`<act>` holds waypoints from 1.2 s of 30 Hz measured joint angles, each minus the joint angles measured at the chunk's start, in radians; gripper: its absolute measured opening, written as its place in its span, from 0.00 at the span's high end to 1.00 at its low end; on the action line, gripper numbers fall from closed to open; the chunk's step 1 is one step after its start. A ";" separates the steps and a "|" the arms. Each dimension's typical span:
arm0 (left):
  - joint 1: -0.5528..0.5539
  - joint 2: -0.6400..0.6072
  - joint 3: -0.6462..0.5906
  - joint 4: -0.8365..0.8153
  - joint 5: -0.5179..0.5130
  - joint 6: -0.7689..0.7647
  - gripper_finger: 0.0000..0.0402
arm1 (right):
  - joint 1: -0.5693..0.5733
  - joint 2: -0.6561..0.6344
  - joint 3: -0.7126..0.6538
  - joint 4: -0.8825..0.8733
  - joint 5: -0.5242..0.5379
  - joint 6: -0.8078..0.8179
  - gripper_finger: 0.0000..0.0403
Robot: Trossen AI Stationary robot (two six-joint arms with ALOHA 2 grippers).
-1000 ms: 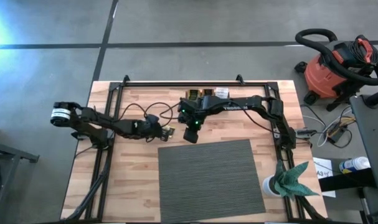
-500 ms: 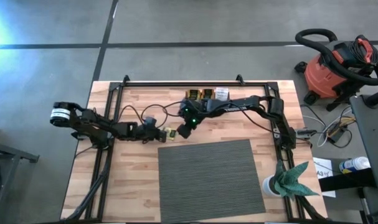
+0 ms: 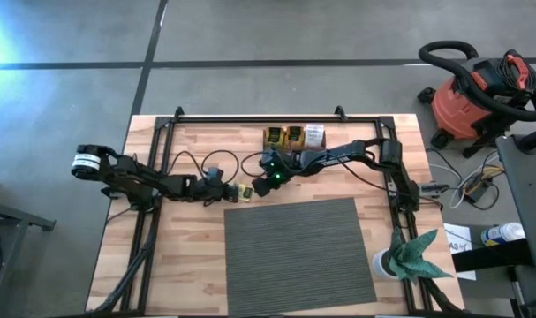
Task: Pick & Place Tea
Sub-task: Put the yellow tea bag into the left section of the wooden organizer
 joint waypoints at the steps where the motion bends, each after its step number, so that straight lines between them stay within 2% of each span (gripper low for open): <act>1: 0.000 0.004 0.007 0.001 -0.005 -0.002 0.97 | 0.000 0.000 -0.004 0.000 0.020 0.000 0.64; 6: -0.002 0.070 0.059 0.011 -0.010 -0.017 0.97 | 0.000 0.006 -0.011 0.002 0.073 0.012 0.64; 11: -0.022 0.186 0.131 0.038 0.026 -0.015 0.97 | 0.002 0.027 -0.010 0.020 0.054 0.055 0.64; 16: -0.052 0.254 0.194 0.052 0.017 -0.013 0.97 | 0.008 0.036 -0.009 0.028 0.036 0.071 0.64; 26: -0.060 0.253 0.195 0.011 -0.016 -0.039 0.97 | 0.007 0.025 -0.005 -0.079 -0.002 0.018 0.64; 31: -0.063 0.253 0.177 0.006 -0.036 -0.091 0.97 | 0.012 0.003 -0.008 -0.146 0.017 -0.028 0.64; 36: -0.063 0.254 0.173 0.035 -0.048 -0.098 0.97 | 0.026 0.008 -0.010 -0.140 0.021 -0.031 0.64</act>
